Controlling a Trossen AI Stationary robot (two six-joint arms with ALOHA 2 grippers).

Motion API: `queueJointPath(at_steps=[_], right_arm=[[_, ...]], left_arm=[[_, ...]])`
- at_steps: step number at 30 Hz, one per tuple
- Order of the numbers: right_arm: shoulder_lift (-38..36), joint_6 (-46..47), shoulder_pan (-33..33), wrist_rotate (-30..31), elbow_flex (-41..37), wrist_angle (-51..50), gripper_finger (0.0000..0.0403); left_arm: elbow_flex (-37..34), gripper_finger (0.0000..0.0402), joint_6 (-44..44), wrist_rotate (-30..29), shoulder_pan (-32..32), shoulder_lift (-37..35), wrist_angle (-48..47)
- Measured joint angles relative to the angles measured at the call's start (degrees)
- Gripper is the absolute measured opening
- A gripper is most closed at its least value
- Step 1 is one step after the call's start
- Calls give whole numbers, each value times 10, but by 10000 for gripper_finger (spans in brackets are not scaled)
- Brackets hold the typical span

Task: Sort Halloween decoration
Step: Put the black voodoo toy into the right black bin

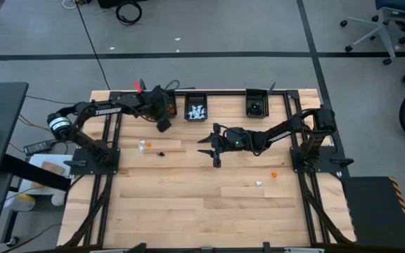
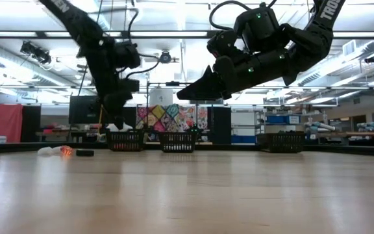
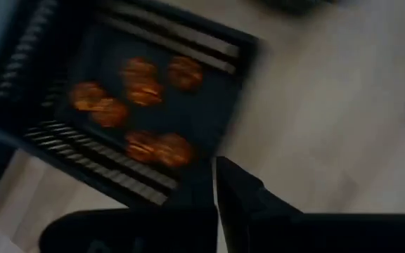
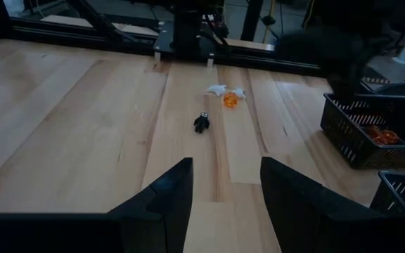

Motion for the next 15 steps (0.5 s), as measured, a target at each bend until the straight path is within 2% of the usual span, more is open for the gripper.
queueJointPath(at_steps=[5, 11, 15], right_arm=[[0, -1, 0, 1, 0, 0, 171], [0, -1, 1, 1, 0, -5, 171], [0, -1, 1, 1, 0, -10, 171]], left_arm=[[46, 0, 33, 16, -70, -12, -122], [51, 1, 39, 34, -175, -25, -180], [20, 26, 25, 34, -241, -25, -189]])
